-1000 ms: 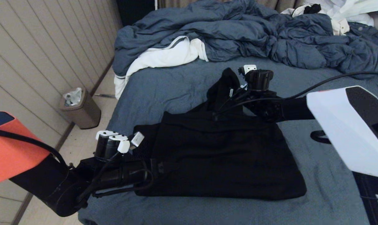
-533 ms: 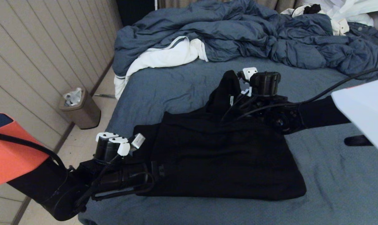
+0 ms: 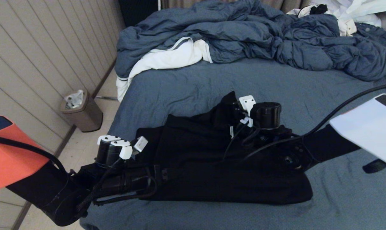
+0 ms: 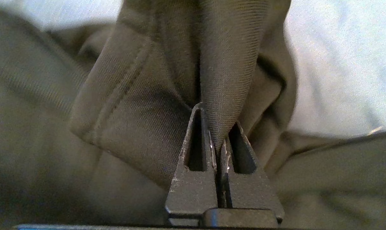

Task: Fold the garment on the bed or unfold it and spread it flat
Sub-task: Fold the black sweatshirt

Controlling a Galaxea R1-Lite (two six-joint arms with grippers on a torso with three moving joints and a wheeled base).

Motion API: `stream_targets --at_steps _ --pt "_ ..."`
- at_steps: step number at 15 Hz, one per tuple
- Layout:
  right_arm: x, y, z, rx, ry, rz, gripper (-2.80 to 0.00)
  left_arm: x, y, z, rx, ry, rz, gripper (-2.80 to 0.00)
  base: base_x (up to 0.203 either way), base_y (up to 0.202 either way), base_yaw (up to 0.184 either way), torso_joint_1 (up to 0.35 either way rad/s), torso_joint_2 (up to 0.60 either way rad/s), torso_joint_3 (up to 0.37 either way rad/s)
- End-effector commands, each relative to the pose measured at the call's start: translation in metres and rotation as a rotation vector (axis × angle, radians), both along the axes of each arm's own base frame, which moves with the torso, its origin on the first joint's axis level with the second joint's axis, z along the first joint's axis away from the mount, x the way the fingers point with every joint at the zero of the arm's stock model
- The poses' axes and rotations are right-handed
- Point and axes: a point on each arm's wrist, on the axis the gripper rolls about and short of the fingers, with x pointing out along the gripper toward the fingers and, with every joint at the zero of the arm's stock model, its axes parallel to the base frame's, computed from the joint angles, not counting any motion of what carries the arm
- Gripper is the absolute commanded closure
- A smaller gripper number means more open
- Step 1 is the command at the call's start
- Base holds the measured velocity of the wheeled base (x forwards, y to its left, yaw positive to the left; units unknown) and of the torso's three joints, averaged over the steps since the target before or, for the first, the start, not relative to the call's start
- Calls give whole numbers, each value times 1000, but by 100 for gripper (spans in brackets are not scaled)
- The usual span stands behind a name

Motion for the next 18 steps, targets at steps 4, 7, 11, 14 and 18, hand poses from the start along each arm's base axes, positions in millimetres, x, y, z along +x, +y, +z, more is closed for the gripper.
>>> stream_targets --at_steps 4,7,11,14,18 --pt "-28 8 -29 -63 58 56 0 -1 0 0 -4 2 -2 -280 0 0 0 0 0 0" --pt "-26 2 -28 -72 51 34 0 -1 0 0 -4 2 -3 -280 0 0 0 0 0 0" --pt "-36 -7 -6 -75 2 21 0 -1 0 0 -3 3 -3 -280 0 0 0 0 0 0" --pt "-51 -10 7 -113 -29 12 0 -1 0 0 -4 2 -5 -280 0 0 0 0 0 0" --pt "-51 -11 8 -124 -34 12 0 -2 -1 0 -5 3 -7 -280 0 0 0 0 0 0"
